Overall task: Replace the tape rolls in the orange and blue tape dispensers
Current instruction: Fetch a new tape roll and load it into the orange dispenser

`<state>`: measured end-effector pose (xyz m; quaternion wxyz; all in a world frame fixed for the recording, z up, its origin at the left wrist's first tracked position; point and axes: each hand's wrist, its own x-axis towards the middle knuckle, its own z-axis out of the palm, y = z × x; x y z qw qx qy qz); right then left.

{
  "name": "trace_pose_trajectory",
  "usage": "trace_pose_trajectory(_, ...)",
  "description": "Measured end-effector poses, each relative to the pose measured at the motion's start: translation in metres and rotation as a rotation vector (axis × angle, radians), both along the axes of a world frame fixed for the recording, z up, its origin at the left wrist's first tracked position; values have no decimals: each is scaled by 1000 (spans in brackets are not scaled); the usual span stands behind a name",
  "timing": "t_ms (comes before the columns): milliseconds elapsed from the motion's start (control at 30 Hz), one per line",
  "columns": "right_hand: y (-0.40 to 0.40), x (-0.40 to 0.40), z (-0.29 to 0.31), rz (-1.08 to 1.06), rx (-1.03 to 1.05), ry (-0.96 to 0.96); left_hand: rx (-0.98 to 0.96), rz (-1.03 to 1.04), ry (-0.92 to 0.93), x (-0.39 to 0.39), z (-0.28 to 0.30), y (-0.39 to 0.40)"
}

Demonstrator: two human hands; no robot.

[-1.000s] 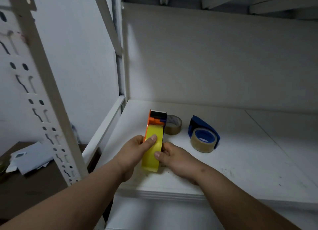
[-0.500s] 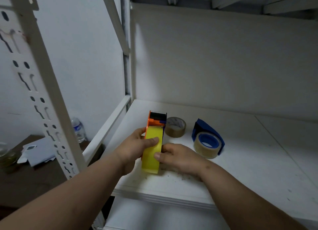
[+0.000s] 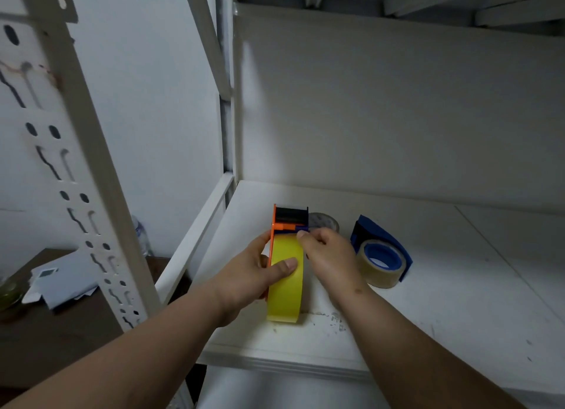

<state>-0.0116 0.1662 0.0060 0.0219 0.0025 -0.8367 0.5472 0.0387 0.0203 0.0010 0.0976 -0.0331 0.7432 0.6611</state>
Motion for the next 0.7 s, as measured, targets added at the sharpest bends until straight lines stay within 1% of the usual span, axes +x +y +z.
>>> trace_pose_trajectory(133, -10, 6, -5, -97, -99, -2, -2, -33, -1, -3, -3, -4)
trace_pose_trajectory(300, -17, 14, -10, -149, -181, 18, 49, -100, -72, -7, -2, -8)
trace_pose_trajectory(433, -18, 16, -12, -160, -160, 39, 31, -134, -117, -12, 0, -10)
trace_pose_trajectory(600, -18, 20, -8, -187, -148, 100, 1, -124, -100, -10, 1, -4)
trace_pose_trajectory(700, -18, 21, -3, -185, -169, 77, 4, -118, -97, -8, 2, -3)
